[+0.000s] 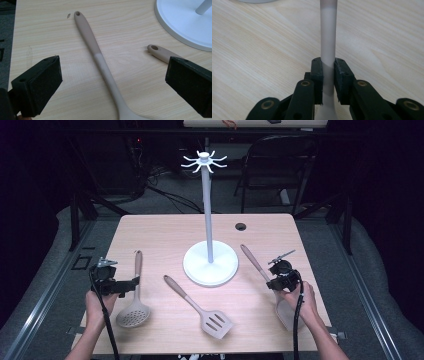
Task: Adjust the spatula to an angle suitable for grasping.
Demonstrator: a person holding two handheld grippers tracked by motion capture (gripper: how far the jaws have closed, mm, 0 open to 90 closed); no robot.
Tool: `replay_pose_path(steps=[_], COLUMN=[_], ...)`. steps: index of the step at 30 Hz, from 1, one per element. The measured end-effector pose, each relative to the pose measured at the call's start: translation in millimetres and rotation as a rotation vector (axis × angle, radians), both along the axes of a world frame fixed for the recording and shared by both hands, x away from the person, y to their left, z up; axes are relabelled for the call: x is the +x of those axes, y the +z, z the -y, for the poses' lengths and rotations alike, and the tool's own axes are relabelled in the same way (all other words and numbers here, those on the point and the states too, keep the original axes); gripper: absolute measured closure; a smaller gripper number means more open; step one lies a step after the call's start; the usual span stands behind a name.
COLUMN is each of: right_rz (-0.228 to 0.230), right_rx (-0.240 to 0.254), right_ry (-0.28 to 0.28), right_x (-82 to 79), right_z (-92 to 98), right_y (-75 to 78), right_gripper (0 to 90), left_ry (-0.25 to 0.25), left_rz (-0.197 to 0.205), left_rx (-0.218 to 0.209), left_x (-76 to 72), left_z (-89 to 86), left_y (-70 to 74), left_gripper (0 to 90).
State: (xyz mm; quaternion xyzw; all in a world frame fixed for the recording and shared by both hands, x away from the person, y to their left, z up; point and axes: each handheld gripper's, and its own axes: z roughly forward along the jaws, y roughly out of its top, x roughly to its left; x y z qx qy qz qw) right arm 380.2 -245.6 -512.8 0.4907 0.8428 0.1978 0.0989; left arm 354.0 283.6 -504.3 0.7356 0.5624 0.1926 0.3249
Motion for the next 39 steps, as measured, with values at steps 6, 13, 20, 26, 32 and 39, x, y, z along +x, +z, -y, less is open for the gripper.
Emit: replay_pose_path(steps=[6,13,20,26,32,39], right_rz=[0.084,0.125,0.183,0.229,0.259,0.298], right_rx=[-0.014,-0.014,-0.020,-0.021,-0.032,-0.048], right_ry=[0.050,0.096,0.157,0.203,0.251,0.282], right_x=[-11.2,-17.2,-24.4,-28.5,-33.1,-33.0], right_z=[-6.9,-16.3,-26.9,-37.2,-45.7,-54.1], right_y=[7.5,13.8,18.8,22.0,24.6,29.7], right_gripper=[78.9,78.8,78.9,78.9,78.9,78.9], left_ry=[-0.007,-0.015,-0.019,-0.038,-0.053,-0.096], left_rz=[0.006,0.012,0.011,0.023,0.047,0.060], left_rx=[0.002,-0.015,-0.022,-0.006,-0.024,-0.065], left_x=[0.7,-0.8,4.4,2.4,2.1,3.2], left_z=[2.4,2.6,1.7,8.4,15.0,22.5], left_y=[-0.9,-2.3,-3.9,-0.1,3.7,8.2], left_gripper=[0.5,0.6,0.6,0.5,0.7,0.2])
